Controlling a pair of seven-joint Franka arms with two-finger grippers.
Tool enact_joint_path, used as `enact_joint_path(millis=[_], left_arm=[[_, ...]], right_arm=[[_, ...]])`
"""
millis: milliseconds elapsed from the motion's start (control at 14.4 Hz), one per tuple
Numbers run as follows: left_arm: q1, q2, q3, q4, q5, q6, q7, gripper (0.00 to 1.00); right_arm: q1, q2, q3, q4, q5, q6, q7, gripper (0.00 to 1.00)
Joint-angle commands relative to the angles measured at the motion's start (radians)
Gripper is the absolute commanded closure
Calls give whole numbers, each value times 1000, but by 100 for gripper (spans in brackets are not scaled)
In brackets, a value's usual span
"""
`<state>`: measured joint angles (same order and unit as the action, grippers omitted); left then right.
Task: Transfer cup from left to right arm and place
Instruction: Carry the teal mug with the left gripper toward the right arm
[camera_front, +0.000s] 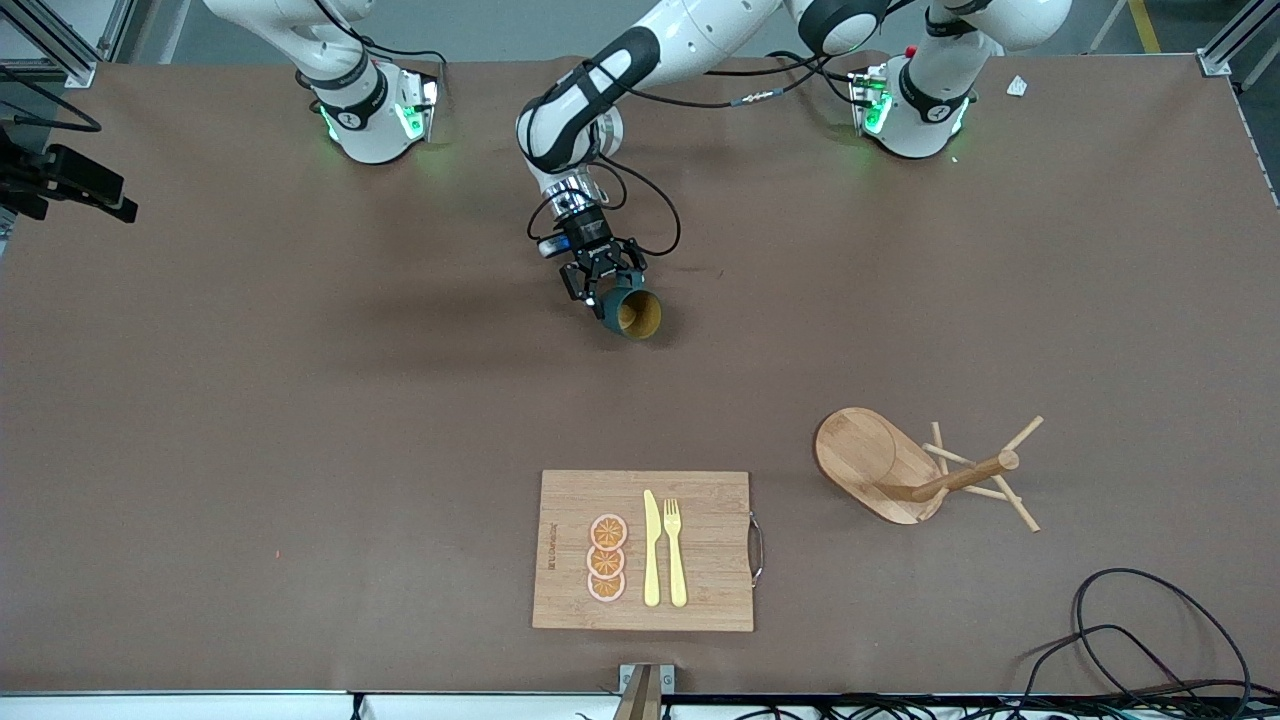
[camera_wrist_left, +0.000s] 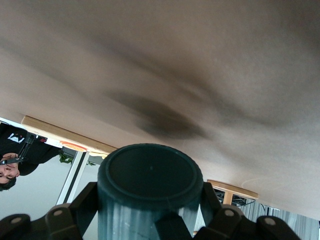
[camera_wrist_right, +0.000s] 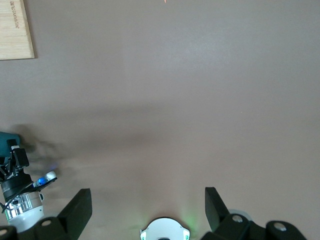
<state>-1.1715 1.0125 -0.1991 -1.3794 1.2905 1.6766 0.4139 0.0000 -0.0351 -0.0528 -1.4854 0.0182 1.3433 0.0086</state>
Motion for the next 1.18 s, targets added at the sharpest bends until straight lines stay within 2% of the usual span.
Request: enact_joint_path(millis=[0, 1109], left_arm=[[-10, 17, 7, 33, 16, 29, -4, 67], [-30, 47, 4, 71, 15, 66, -44, 62]], right_arm=[[-2, -12, -2, -13, 8, -1, -4, 0], [-5, -12, -2, -15, 8, -1, -4, 0]])
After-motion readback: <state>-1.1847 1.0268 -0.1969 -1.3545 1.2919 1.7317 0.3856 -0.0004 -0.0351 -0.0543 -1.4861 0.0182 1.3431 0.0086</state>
